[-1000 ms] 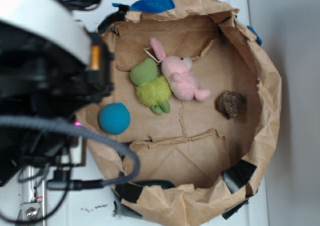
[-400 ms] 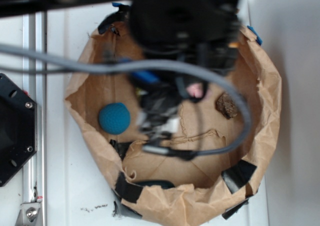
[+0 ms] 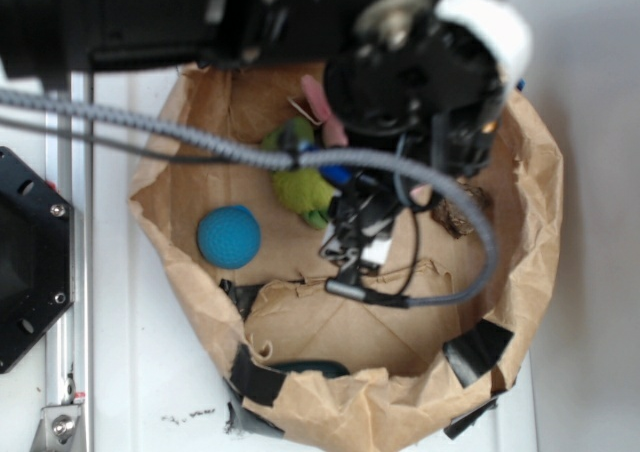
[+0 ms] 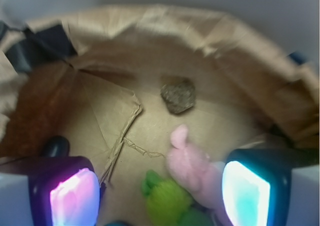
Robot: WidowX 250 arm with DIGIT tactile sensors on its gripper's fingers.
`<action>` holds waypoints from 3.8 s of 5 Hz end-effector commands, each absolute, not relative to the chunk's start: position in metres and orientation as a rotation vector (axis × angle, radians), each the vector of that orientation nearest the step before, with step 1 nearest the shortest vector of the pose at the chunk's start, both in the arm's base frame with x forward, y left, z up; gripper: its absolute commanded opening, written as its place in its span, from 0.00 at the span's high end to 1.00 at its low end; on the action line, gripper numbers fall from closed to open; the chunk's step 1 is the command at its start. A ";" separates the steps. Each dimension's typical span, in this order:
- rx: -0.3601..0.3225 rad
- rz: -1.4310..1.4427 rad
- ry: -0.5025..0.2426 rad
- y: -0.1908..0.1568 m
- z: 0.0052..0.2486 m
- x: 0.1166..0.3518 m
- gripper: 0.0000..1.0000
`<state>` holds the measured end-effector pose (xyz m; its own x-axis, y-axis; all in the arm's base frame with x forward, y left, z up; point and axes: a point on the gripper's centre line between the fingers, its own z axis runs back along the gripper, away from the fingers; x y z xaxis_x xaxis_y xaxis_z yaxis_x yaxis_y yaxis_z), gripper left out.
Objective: Grab the pink bunny.
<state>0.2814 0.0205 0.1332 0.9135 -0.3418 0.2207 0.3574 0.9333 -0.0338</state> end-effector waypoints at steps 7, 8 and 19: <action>-0.045 -0.244 -0.208 0.036 0.088 0.293 0.00; -0.036 -0.243 -0.195 0.042 0.076 0.295 0.00; -0.065 -0.237 -0.330 0.033 0.109 0.301 1.00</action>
<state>0.2910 0.0389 0.0882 0.9444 -0.2025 0.2591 0.2246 0.9727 -0.0581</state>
